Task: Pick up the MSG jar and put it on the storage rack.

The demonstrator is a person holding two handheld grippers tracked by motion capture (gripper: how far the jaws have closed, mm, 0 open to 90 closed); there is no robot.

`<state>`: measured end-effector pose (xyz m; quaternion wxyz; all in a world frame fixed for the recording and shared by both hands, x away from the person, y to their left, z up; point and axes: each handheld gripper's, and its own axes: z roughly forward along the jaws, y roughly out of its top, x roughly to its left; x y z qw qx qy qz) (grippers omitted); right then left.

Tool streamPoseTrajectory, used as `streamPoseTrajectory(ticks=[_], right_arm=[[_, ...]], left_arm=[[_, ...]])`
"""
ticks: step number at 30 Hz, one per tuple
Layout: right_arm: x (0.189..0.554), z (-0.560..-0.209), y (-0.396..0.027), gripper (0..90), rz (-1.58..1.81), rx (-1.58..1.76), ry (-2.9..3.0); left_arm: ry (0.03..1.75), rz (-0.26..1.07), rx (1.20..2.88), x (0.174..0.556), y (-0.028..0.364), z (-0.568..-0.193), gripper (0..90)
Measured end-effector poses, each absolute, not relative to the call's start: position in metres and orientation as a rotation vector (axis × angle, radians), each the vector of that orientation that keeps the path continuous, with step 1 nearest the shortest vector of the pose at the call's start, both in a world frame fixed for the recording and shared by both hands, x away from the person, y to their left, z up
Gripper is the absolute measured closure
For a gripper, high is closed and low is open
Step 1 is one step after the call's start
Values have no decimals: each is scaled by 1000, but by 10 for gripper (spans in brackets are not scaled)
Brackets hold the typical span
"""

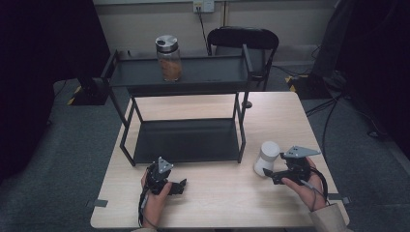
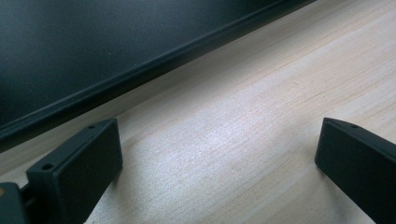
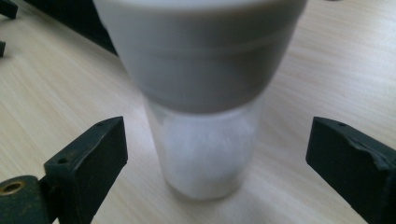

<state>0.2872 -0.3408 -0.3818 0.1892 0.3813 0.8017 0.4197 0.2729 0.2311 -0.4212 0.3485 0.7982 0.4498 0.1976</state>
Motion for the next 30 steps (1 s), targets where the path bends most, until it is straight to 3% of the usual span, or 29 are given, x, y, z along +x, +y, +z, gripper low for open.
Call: streamPoseTrajectory(ticks=[11, 18, 30], right_arm=[[299, -384, -331, 177, 1250, 1050, 2220], [302, -387, -329, 318, 1269, 1009, 2212], [299, -387, -330, 341, 1263, 990, 2196]], left_arm=[[1166, 512, 2069, 273, 231, -421, 0], [1166, 512, 2069, 273, 231, -421, 0], [1166, 512, 2069, 273, 231, -421, 0]])
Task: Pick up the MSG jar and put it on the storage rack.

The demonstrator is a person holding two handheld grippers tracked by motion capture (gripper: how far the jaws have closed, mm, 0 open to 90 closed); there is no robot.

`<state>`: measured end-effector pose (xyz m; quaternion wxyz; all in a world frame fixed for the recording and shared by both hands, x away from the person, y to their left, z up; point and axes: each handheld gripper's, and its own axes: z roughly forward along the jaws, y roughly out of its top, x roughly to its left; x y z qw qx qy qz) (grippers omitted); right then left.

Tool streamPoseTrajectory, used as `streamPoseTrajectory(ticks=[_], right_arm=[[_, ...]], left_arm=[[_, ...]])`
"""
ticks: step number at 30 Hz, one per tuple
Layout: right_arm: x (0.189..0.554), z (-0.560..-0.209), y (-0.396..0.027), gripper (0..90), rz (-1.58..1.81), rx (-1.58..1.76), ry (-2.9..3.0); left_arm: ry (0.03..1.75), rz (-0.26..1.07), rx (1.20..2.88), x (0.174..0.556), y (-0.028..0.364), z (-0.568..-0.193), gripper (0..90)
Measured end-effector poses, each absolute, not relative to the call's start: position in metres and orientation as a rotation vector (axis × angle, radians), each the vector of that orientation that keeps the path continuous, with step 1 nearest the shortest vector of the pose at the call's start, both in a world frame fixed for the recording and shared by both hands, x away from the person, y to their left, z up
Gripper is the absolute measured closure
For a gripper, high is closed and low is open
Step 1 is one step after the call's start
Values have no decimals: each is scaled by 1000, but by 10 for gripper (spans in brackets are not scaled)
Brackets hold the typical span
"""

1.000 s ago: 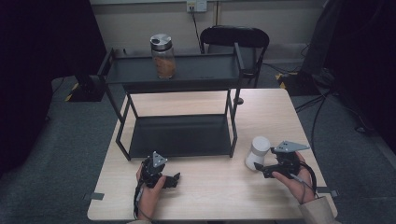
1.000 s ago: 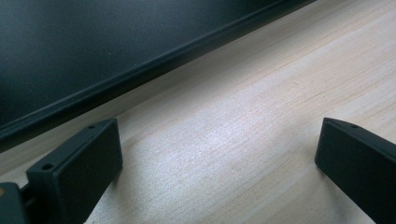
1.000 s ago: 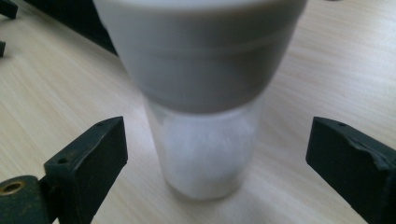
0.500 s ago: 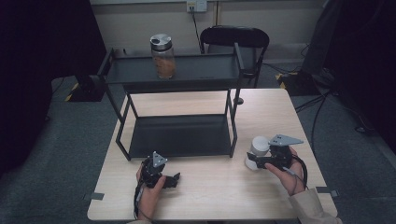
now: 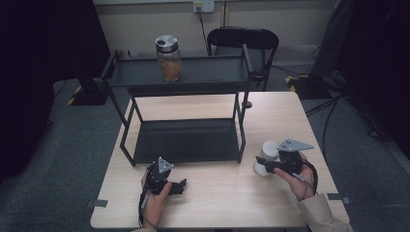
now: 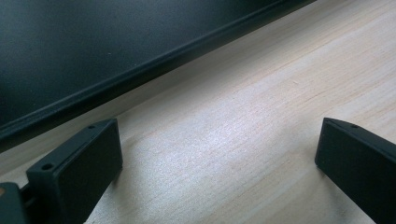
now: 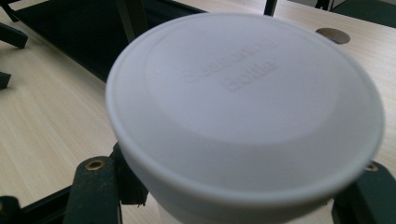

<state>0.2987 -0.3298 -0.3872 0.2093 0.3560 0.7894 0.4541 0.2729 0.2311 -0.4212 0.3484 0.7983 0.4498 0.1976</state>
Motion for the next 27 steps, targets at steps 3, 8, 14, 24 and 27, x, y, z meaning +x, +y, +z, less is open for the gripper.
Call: streamPoseTrajectory(ticks=[3, 8, 14, 24, 27], right_arm=[[298, -384, -332, 341, 1268, 996, 2203], [298, -372, -332, 342, 1253, 976, 2230], [297, -359, -334, 342, 1268, 978, 2257], [298, -338, -329, 343, 1266, 949, 2298], [298, -332, -327, 343, 1266, 939, 2307]], left_arm=[[1166, 512, 2069, 273, 231, -421, 0], [1166, 512, 2069, 273, 231, -421, 0], [1166, 512, 2069, 273, 231, -421, 0], [1166, 512, 2069, 273, 231, -421, 0], [1166, 512, 2069, 273, 231, -421, 0]])
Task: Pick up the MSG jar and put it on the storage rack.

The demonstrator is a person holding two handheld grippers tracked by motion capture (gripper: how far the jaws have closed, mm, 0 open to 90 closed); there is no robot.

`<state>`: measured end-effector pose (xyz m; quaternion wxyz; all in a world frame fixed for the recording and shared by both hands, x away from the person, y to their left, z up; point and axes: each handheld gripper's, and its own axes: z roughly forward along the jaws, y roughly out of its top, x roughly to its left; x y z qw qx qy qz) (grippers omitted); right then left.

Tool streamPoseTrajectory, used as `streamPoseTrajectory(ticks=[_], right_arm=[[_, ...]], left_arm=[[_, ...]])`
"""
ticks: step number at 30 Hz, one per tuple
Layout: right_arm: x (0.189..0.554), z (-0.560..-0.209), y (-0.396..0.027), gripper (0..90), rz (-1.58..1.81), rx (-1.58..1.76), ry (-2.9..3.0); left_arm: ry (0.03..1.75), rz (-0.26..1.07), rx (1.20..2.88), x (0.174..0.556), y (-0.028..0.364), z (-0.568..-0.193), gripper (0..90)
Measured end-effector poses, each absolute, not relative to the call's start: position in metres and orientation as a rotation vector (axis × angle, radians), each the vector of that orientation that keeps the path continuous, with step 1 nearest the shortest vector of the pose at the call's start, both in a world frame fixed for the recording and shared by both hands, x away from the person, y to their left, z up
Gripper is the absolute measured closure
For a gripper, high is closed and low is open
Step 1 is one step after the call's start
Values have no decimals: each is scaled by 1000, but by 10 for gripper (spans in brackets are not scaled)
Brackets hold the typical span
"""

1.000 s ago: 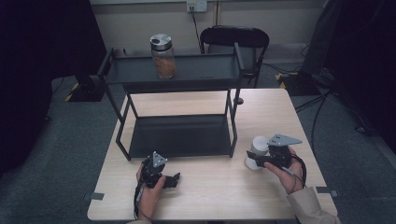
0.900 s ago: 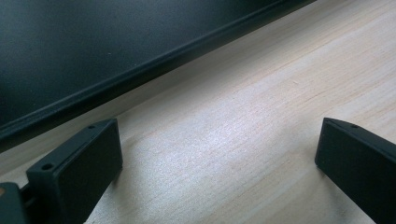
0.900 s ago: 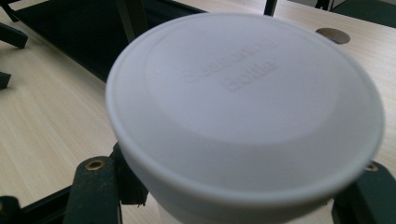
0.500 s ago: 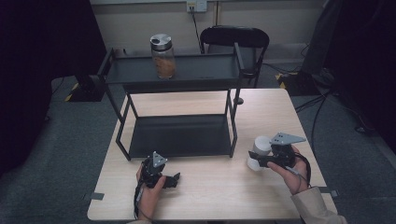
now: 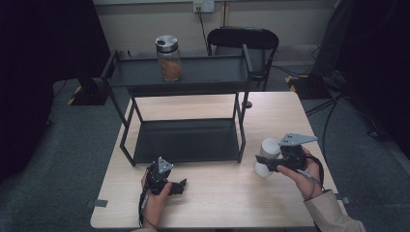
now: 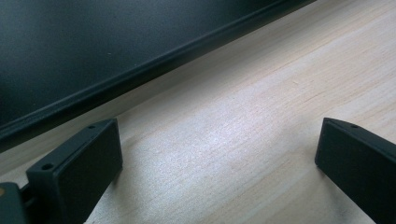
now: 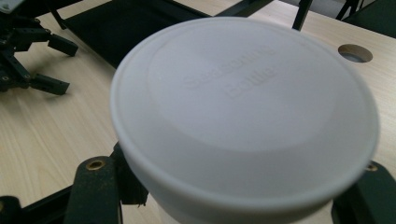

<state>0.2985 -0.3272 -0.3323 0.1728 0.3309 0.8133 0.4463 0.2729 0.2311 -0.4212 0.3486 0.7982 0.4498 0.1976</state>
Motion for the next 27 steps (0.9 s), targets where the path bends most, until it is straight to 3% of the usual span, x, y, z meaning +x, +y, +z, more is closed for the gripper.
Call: streamPoseTrajectory(ticks=[27], right_arm=[[307, -279, -308, 344, 1300, 847, 2381]], left_arm=[[1166, 512, 2069, 273, 231, -421, 0]])
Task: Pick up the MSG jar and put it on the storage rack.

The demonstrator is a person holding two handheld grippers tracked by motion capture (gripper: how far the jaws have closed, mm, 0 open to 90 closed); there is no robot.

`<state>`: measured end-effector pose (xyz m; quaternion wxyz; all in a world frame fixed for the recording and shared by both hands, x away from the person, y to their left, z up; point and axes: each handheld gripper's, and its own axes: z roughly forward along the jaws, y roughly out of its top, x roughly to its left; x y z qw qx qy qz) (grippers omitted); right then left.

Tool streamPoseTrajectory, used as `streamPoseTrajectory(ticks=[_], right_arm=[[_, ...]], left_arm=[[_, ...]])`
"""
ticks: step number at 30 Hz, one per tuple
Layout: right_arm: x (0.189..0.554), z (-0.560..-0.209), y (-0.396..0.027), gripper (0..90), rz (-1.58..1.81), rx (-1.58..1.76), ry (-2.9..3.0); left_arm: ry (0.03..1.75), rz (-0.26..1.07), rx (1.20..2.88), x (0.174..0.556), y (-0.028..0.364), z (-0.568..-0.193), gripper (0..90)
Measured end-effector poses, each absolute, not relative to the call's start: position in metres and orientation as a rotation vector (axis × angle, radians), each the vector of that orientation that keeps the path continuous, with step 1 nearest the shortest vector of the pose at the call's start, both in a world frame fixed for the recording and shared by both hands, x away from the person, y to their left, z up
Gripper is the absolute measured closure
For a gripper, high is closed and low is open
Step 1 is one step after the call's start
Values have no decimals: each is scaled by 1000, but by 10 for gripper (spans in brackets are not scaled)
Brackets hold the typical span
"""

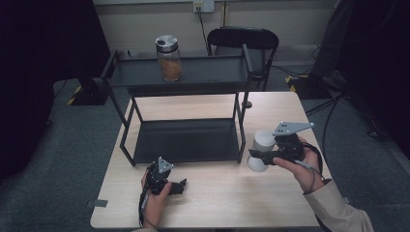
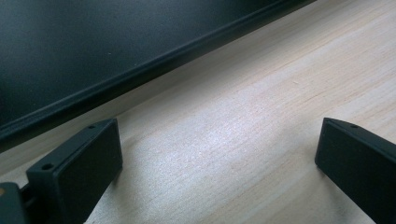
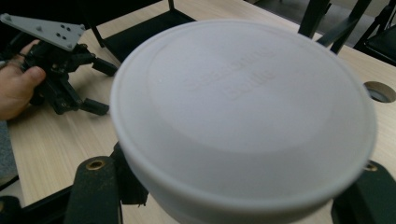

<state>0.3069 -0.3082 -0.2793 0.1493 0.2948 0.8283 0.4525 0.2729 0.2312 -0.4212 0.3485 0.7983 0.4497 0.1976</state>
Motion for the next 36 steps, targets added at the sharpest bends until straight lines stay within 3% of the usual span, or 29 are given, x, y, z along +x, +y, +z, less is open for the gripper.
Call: streamPoseTrajectory(ticks=[36], right_arm=[[342, -200, -254, 344, 1329, 776, 2374]], left_arm=[[1166, 512, 2069, 273, 231, -421, 0]])
